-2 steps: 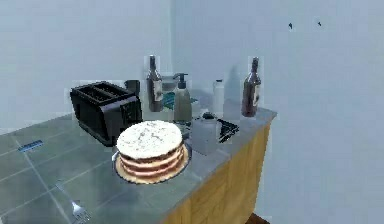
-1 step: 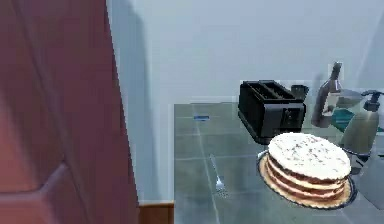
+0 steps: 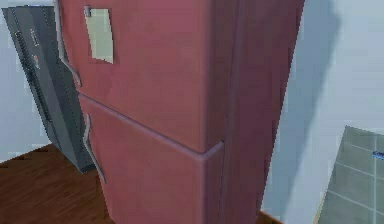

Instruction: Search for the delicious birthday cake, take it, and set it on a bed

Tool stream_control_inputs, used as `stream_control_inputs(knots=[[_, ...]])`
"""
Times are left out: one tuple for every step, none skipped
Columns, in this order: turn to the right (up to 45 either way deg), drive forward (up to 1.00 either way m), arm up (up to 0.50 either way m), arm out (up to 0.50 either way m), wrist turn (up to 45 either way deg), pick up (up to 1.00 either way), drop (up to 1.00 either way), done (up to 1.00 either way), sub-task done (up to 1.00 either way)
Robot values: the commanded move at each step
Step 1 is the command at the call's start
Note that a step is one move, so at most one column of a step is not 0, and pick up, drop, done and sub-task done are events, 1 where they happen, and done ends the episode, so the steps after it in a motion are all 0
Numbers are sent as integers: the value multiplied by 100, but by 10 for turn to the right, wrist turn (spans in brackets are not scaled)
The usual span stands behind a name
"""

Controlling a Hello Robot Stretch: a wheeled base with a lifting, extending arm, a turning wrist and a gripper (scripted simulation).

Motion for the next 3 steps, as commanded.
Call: stream_control_inputs(knots=[[-120, 0, 0, 0, 0, 0, 0, 0, 0], [0, 0, 50, 0, 0, 0, 0, 0, 0], [0, 0, 38, 0, 0, 0, 0, 0, 0]])
